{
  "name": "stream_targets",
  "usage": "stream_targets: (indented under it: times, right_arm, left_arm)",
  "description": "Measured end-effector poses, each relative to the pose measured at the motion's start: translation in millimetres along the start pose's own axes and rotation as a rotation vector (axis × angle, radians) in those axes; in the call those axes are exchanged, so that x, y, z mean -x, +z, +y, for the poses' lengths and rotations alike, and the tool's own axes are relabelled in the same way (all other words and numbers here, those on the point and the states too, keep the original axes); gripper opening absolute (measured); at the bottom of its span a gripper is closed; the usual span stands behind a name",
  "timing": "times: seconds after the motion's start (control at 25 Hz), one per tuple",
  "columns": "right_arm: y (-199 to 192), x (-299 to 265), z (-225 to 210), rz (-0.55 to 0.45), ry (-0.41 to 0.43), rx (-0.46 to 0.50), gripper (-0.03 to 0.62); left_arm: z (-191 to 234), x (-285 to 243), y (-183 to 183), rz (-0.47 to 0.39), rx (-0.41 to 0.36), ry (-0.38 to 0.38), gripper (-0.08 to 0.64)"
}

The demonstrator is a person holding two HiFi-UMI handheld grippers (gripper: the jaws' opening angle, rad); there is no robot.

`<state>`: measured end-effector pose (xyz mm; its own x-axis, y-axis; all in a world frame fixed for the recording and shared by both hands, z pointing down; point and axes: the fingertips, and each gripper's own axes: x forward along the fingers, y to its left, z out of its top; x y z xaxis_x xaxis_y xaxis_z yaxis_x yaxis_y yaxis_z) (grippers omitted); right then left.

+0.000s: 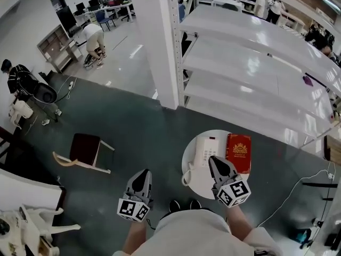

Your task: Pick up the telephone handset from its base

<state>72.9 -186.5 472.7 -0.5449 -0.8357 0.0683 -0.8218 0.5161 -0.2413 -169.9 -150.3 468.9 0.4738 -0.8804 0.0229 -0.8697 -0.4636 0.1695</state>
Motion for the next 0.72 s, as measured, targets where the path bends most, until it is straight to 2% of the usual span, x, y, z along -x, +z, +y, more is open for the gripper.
stream_targets:
  times: [0.24, 0.48, 0.56, 0.72]
  right_arm:
    - [-23, -5, -8, 0.070, -0.020, 0.003, 0.018]
    - [-59, -5, -19, 0.160, -0.039, -0.001, 0.078]
    - [-72, -6, -24, 0.183, -0.051, -0.013, 0.116]
    - [-98, -9, -37, 0.224, -0.074, -0.047, 0.148]
  left_arm:
    - [8, -4, -4, 0.023, 0.006, 0.002, 0.023]
    - [14, -8, -10, 0.045, 0.014, 0.005, 0.023]
    - [14, -10, -11, 0.050, 0.013, 0.003, 0.023]
    - [13, -12, -10, 0.055, 0.008, 0.004, 0.023]
